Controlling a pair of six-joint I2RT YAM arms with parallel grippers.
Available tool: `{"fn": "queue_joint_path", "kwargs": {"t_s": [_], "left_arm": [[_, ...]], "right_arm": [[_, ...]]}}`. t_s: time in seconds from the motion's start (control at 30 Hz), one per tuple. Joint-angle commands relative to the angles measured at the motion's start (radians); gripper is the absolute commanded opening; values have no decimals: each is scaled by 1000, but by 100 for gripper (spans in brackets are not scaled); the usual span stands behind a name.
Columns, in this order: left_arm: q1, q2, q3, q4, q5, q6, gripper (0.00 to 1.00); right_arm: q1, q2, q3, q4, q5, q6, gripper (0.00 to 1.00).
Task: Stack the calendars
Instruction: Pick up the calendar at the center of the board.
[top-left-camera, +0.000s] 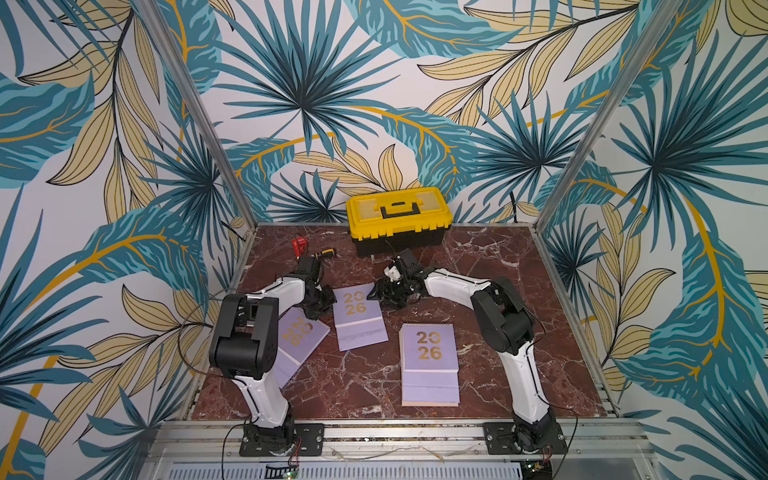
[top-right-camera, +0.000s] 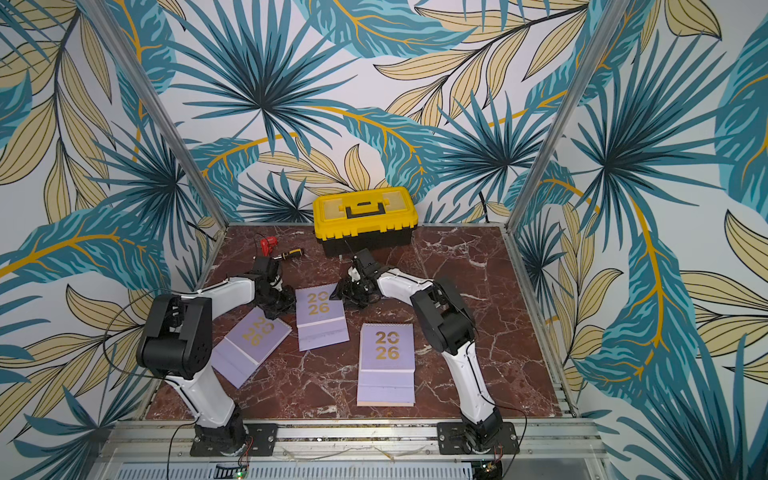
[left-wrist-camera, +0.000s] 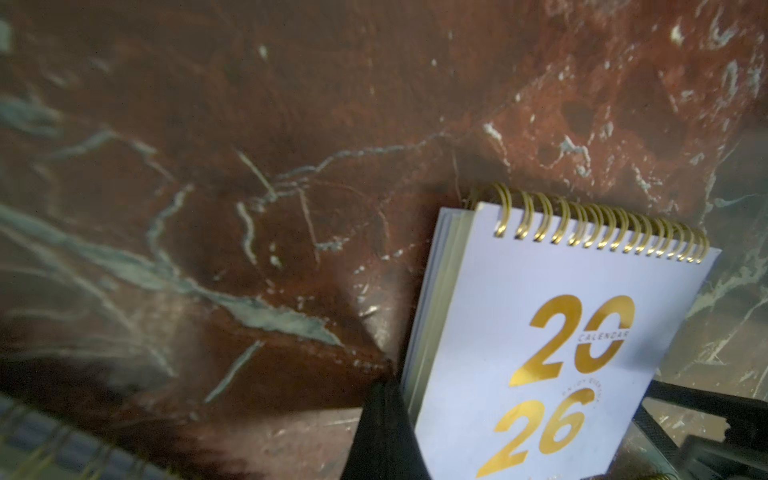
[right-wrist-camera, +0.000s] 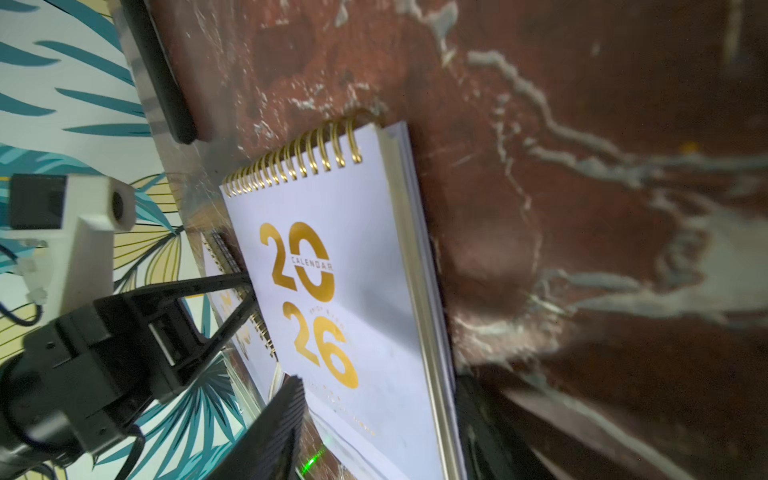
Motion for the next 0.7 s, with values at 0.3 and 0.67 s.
{"fn": "queue_joint_path", "kwargs": {"t_s": [0.3, 0.67], "left_arm": [[-10, 44, -19, 17, 40, 9, 0], [-7, 49, 3, 16, 53, 12, 0]], "right_arm": [[28, -35, -92, 534, -249, 230, 56], [30, -69, -46, 181, -126, 3, 43]]}}
